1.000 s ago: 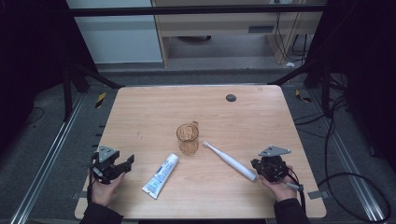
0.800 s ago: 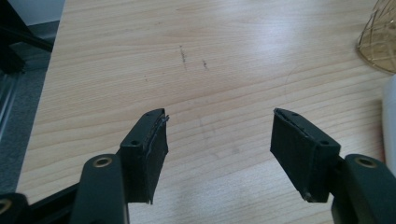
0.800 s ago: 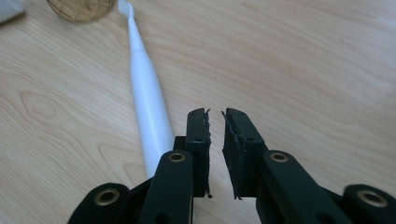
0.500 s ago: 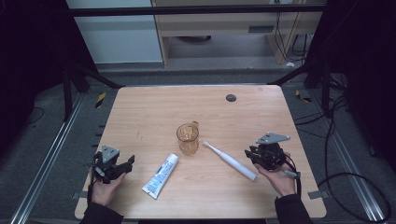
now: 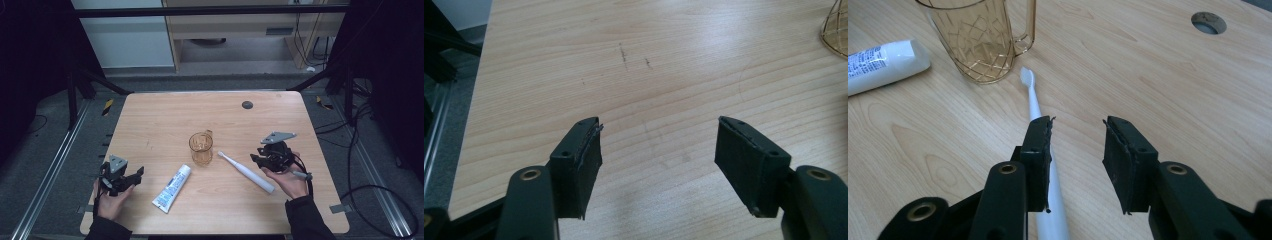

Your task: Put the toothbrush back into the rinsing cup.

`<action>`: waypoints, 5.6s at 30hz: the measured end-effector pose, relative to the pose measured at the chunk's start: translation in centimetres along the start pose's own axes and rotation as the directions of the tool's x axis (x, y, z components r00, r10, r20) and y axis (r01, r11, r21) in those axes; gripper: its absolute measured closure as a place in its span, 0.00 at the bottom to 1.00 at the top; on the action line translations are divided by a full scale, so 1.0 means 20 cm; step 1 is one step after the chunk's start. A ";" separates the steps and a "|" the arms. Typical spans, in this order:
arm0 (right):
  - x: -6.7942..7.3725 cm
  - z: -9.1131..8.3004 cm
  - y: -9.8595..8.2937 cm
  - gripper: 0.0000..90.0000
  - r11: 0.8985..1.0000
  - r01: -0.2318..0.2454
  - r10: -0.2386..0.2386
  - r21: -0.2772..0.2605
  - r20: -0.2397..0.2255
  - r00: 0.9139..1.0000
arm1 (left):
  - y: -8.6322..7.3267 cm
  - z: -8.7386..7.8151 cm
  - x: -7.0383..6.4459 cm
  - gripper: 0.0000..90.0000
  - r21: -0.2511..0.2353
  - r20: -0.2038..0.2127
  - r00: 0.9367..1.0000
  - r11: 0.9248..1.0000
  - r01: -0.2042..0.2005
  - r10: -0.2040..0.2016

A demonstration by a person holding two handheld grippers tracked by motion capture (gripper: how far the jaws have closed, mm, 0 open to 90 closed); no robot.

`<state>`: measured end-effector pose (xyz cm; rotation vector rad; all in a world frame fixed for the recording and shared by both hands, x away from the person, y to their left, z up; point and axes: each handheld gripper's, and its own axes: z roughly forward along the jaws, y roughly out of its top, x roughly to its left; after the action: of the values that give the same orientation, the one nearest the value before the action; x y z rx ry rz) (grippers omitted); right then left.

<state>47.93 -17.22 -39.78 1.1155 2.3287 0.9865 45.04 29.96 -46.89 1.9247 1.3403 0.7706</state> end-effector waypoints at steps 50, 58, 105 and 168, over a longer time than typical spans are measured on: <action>0.06 0.35 0.08 0.66 0.946 0.088 -0.064 0.312 -0.084 0.994 | 0.00 0.02 -0.01 0.33 0.057 0.021 1.000 0.998 0.019 -0.020; 0.06 0.38 0.04 0.66 0.940 0.075 -0.048 0.332 -0.088 0.995 | 0.00 0.02 -0.01 0.33 0.058 0.023 1.000 0.998 0.019 -0.021; 0.09 0.51 -0.01 0.75 0.902 0.089 -0.056 0.422 -0.089 0.994 | 0.00 0.02 -0.01 0.34 0.068 0.027 0.999 0.998 0.018 -0.019; 0.02 0.02 0.14 0.75 0.979 -0.091 0.076 -0.182 -0.092 0.993 | 0.01 0.02 -0.02 0.35 0.062 0.033 0.999 0.998 0.020 -0.022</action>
<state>49.43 -15.59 -38.07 1.1243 2.2146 1.2761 45.33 29.55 -47.10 1.9596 1.3767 0.6903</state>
